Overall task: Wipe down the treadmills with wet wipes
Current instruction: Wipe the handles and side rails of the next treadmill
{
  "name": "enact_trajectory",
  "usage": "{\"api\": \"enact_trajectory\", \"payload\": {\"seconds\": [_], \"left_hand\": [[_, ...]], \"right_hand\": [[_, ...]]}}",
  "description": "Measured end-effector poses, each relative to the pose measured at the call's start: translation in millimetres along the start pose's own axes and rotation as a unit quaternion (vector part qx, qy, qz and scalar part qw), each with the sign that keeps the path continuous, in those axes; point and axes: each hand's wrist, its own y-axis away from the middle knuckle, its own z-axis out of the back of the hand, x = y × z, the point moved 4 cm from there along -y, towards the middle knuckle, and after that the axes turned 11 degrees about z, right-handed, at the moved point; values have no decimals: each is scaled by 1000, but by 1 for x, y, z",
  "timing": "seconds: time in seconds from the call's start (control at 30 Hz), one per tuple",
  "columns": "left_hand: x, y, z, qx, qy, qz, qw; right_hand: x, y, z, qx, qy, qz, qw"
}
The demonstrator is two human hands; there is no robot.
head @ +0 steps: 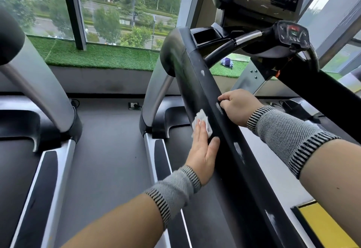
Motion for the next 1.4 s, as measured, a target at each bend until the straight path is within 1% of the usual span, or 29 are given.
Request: {"api": "enact_trajectory", "payload": {"seconds": [0.07, 0.13, 0.27, 0.4, 0.47, 0.53, 0.6, 0.67, 0.73, 0.83, 0.9, 0.97, 1.03, 1.1, 1.2, 1.4], "left_hand": [[12, 16, -9, 6, 31, 7, 999], [14, 13, -10, 2, 56, 21, 998], [8, -29, 6, -12, 85, 47, 995], [0, -75, 33, -3, 136, 72, 988], [7, -85, 34, -4, 147, 92, 985], [20, -74, 25, -1, 141, 89, 986], [28, -49, 12, 12, 130, 39, 991], [29, -36, 7, 30, 135, 11, 990], [28, -48, 11, 38, 141, 24, 989], [28, -78, 28, 13, 131, 76, 988], [24, -96, 38, 15, 119, 100, 988], [17, -92, 38, 27, 122, 67, 990], [15, -64, 28, 39, 109, 25, 993], [21, -27, 14, 53, 78, 2, 996], [29, 2, 0, 73, 42, -6, 996], [1, -35, 17, 31, 36, 41, 998]], "right_hand": [[0, 0, 1, 0, 1, 1, 1000], [2, 0, 2, -6, 0, -1, 1000], [2, -2, 0, -22, -5, -17, 1000], [1, -4, 2, -37, 6, -28, 999], [2, -4, 2, -36, 17, -34, 999], [1, -5, 0, -32, 24, -39, 998], [0, -7, 0, -34, 24, -47, 998], [-1, -8, 2, -44, 19, -59, 997], [1, -8, 3, -52, 11, -65, 996], [4, -6, 3, -50, 5, -71, 996], [4, -5, 4, -54, 3, -73, 996], [4, -4, 3, -58, -5, -74, 996], [4, -3, 3, -59, -11, -76, 995], [4, -4, 4, -55, -5, -80, 995], [5, -6, 5, -51, 8, -79, 996], [5, -1, 5, -40, -18, -72, 996]]}}
